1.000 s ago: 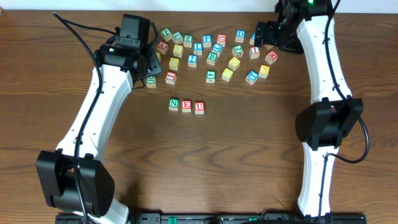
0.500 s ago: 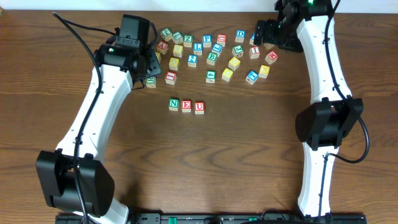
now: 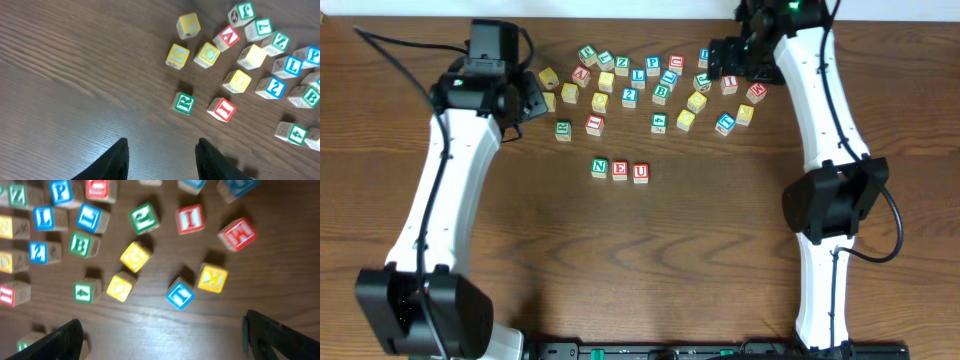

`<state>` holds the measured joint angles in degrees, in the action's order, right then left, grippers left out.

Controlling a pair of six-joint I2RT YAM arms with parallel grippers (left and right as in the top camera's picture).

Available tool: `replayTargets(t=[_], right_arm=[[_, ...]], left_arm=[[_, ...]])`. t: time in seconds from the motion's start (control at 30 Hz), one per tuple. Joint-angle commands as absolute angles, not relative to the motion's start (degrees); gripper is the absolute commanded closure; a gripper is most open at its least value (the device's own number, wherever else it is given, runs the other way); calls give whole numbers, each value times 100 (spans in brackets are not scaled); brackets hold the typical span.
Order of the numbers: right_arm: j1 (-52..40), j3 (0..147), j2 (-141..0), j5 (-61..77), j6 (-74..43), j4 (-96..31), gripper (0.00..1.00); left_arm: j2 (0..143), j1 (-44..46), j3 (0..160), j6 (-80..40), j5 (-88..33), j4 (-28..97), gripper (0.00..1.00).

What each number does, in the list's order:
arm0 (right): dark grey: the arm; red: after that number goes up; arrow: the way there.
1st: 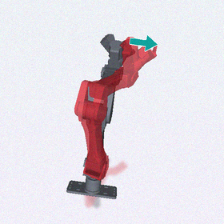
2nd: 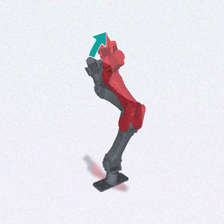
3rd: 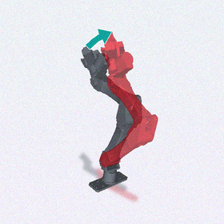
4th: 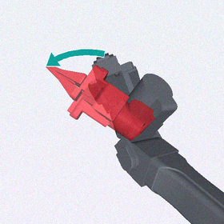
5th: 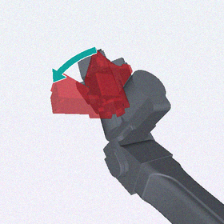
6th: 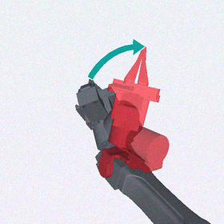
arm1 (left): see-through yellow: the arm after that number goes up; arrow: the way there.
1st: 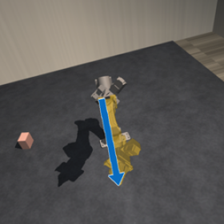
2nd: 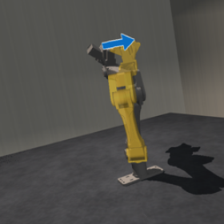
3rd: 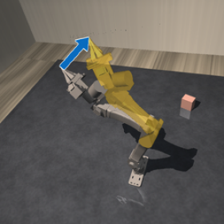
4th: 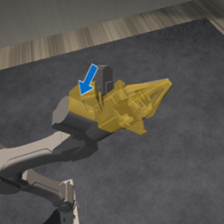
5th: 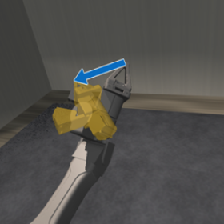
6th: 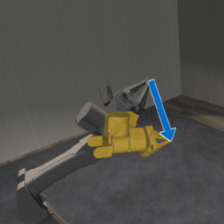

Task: Spell out NEURIPS

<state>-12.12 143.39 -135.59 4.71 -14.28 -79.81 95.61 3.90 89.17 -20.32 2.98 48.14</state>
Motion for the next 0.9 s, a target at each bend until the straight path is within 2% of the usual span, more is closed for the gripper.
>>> replayTargets(t=[0.0,0.43,0.6,0.87], right_arm=[[-1382,14619,-13437,484,-1459,-8114,3],[-1439,16287,-13437,482,-1678,-9056,9],[-1435,16252,-13437,156,-2088,-9094,13],[-1422,16180,-13437,-768,-2421,-9201,10]], left_arm=[[9347,252,8949,-1861,366,4904,57],[9349,167,8947,-1863,366,5054,57],[9354,167,8947,-1865,366,5059,57],[9354,167,8947,-1865,366,5096,57]])
